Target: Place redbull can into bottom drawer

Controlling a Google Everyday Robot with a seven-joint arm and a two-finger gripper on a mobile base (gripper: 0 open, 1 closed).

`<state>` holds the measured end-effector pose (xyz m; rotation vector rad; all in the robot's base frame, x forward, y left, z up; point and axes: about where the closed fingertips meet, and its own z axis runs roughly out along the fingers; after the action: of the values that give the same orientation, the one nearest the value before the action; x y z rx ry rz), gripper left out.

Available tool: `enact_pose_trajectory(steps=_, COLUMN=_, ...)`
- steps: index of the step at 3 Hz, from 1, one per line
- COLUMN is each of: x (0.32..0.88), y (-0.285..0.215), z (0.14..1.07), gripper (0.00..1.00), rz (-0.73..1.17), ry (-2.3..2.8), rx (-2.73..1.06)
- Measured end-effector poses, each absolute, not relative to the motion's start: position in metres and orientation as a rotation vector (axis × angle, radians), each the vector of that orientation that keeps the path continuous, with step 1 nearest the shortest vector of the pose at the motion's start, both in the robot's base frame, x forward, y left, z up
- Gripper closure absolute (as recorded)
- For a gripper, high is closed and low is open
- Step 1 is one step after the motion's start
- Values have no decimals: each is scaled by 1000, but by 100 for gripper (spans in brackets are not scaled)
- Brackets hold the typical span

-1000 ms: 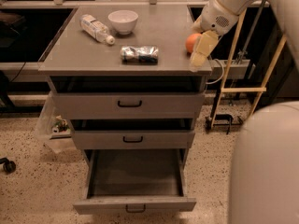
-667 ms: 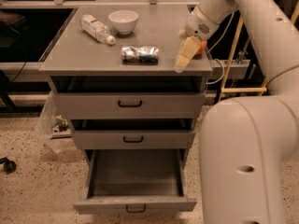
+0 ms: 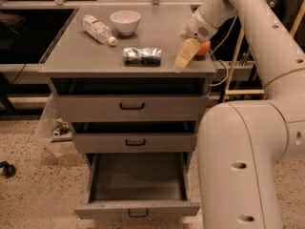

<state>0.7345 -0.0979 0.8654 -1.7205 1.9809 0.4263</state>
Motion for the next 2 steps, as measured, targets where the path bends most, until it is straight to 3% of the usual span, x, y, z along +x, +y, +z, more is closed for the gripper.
enact_pose_trajectory(steps=2, x=752, y=-33, z=823, gripper=0, rz=477, ry=1972, rx=-1849)
